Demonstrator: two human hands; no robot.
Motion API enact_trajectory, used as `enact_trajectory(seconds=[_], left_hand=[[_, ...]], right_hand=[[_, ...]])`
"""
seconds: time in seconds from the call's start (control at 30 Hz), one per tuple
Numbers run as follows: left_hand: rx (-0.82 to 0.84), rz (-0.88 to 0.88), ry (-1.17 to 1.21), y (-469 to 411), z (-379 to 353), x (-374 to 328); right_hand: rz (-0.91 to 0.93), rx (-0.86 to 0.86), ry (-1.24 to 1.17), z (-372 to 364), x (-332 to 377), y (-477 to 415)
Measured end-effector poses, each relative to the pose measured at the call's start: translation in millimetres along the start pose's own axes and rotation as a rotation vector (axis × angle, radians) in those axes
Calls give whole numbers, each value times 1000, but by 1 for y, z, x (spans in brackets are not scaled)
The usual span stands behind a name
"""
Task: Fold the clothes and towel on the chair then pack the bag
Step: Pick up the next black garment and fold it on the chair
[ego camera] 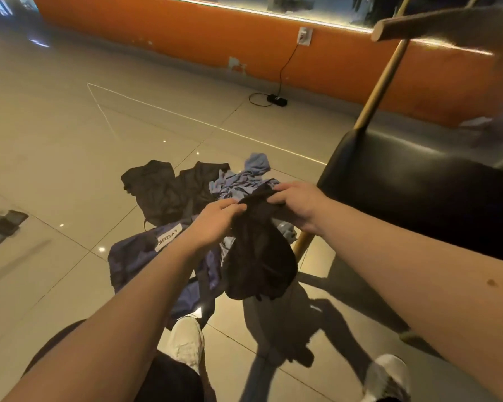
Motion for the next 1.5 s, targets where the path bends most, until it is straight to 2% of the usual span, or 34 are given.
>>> enact_trajectory(seconds=[0.17,0.27,0.43,0.57,0.7,0.83,0.93,1.03,1.13,1.23,1.33,1.5], left_hand=[[104,47,23,3,-5,-1],[133,77,115,6,-4,-4],[54,50,112,-2,7,-7],[69,-10,91,-2,10,-10],[210,118,275,-3,0,-2],[380,58,272,0,-9,-3],[273,61,239,-6,4,2],[267,115,259,-11,13,12],[267,217,361,-18,23,26],[217,268,456,-15,29,24],[213,314,572,-8,25,17],[197,344,656,-18,25,27]], right_hand=[[43,-74,171,31,-10,3],[44,-97,223,34,-15,3],[-66,-120,68,26,-29,6],[-159,-161,-5,22,-33,16],[-246,-150,-119,14,-36,25],[-267,-138,-173,11,-34,27],[-307,-123,-145,12,-35,26],[-316,-80,-96,12,-34,29],[-287,-60,-62,8,-28,33],[-205,-76,74,7,-19,28],[-220,-69,141,4,-22,28],[-256,41,-91,-15,-24,32]])
Point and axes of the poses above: each hand's wrist, its own y-axis away from the middle knuckle, its own z-axis out of the back of the hand, x = y × z, the point moved 8 cm from there along -y, towards the middle knuckle, and after that the axes turned 10 degrees about -y, right-handed, at the moved point
